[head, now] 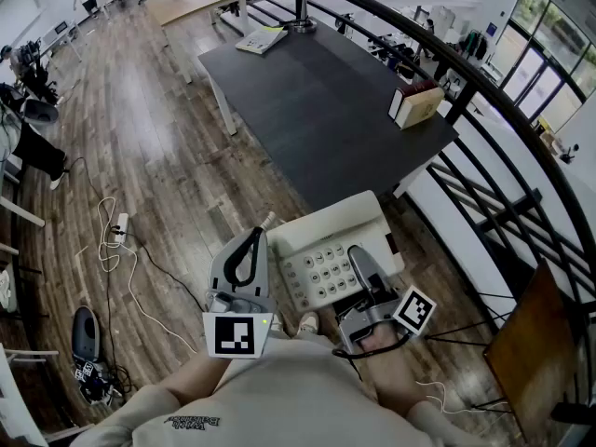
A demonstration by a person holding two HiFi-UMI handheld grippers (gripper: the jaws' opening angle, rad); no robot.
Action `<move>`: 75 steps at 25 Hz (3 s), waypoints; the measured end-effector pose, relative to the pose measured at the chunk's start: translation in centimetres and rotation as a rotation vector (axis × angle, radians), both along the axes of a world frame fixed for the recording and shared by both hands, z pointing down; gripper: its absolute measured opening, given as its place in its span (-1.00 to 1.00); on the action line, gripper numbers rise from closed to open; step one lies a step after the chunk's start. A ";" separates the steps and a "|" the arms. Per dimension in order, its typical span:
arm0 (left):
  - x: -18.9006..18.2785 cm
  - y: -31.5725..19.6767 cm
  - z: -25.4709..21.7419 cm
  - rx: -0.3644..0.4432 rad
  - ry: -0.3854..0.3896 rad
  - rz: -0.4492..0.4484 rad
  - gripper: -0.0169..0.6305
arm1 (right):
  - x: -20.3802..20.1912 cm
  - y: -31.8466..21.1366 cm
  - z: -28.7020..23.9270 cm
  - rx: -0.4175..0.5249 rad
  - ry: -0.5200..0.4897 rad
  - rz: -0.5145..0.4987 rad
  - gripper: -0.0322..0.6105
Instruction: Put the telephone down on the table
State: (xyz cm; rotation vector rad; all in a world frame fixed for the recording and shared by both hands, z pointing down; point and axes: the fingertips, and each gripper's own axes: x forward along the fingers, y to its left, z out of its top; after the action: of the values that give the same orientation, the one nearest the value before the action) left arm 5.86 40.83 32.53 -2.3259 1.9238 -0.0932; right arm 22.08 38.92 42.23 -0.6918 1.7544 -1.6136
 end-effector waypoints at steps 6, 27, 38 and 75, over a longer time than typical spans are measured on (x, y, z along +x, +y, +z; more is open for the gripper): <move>-0.6 0.8 -0.3 0.007 0.021 -0.001 -0.94 | -0.6 1.2 0.2 -0.013 -0.002 0.000 -0.25; 2.1 1.8 0.1 0.003 -0.020 0.017 -0.93 | 0.2 1.5 0.6 -0.039 -0.031 -0.029 -0.25; 3.9 0.4 -1.2 0.080 -0.016 -0.034 -0.94 | 2.5 -0.7 0.5 -0.011 -0.073 -0.047 -0.25; -12.4 -26.0 3.3 0.091 0.011 -0.041 -0.94 | -9.6 -26.3 4.0 0.020 -0.107 -0.008 -0.25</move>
State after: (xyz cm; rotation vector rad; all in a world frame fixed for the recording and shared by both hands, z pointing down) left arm -6.50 14.83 35.85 -2.2345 1.9388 0.0026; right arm 12.52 12.59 46.18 -0.5787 1.6959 -1.6068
